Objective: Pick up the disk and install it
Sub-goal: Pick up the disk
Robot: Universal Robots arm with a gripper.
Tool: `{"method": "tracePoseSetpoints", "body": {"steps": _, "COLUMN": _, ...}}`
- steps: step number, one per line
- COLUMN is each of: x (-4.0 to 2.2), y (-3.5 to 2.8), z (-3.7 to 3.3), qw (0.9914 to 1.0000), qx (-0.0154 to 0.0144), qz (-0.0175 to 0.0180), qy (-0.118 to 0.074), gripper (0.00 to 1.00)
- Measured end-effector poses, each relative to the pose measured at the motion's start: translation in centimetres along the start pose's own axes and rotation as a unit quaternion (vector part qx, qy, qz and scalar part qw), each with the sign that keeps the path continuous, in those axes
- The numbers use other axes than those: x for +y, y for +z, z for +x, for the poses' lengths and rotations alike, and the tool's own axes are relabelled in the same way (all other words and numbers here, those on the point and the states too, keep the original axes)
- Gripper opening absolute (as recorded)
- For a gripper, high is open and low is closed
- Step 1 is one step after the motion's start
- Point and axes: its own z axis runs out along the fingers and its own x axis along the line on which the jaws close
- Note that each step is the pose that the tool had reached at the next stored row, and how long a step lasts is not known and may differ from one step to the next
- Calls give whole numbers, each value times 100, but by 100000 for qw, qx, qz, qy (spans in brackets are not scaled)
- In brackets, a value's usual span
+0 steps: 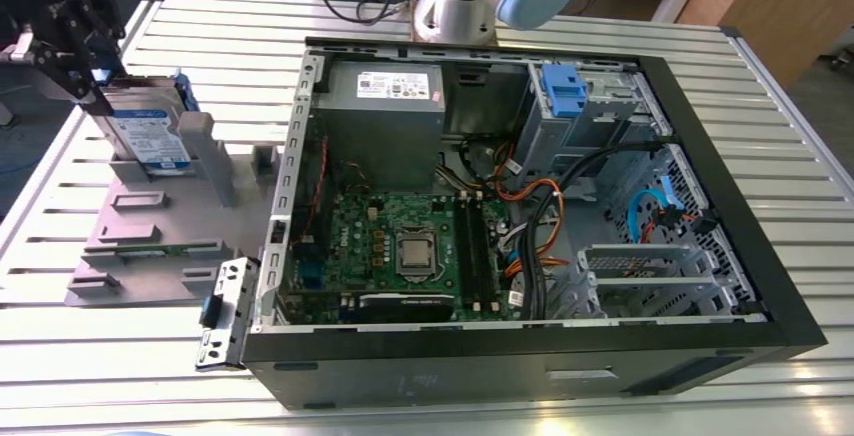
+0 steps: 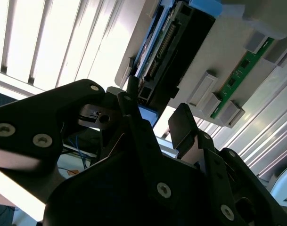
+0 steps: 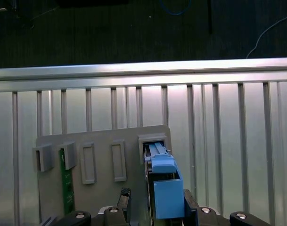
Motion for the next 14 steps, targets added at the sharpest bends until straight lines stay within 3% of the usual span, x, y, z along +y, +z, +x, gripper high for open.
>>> {"method": "tracePoseSetpoints", "body": {"steps": 14, "x": 4, "y": 59, "z": -12, "qw": 100000, "qx": 1, "qz": 0, "qy": -62, "gripper": 53}}
